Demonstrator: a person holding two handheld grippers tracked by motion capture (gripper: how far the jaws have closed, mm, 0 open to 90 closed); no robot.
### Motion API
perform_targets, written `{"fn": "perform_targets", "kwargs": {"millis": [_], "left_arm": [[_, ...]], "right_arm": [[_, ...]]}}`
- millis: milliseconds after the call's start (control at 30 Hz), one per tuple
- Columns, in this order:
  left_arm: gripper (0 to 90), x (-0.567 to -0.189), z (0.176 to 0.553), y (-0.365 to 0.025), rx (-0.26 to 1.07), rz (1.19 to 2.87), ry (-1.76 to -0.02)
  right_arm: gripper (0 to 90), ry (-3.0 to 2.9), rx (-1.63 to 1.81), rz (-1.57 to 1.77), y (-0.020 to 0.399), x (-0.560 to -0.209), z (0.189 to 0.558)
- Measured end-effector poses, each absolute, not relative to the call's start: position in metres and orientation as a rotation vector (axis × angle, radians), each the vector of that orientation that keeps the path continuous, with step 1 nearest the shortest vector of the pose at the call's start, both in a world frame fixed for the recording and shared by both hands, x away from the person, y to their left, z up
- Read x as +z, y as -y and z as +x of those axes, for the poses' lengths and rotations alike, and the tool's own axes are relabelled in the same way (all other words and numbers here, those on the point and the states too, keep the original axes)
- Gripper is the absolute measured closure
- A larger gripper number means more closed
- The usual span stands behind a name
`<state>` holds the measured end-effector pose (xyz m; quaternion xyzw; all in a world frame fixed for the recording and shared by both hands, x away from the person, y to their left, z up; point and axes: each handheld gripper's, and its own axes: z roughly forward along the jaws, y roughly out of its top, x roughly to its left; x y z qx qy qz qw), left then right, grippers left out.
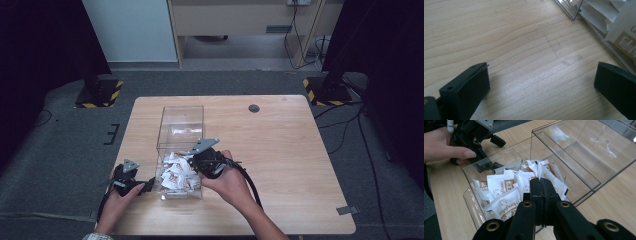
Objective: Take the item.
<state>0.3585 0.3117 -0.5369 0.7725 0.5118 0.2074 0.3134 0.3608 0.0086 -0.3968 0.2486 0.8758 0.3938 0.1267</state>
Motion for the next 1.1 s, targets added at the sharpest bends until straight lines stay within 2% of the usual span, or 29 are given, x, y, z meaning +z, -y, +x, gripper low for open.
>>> {"fn": "perform_targets", "kwargs": {"millis": [533, 1100], "left_arm": [[0.0, -0.537, 0.359, -0.312, 0.547, 2.037, -1.35], [0.0, -0.537, 0.359, -0.312, 0.547, 2.039, -1.349]], "right_arm": [[89.5, -2.502, 1.168, 0.762, 0.009, -0.383, 0.368], [89.5, -2.47, 1.125, 0.809, 0.032, -0.384, 0.381]]}}
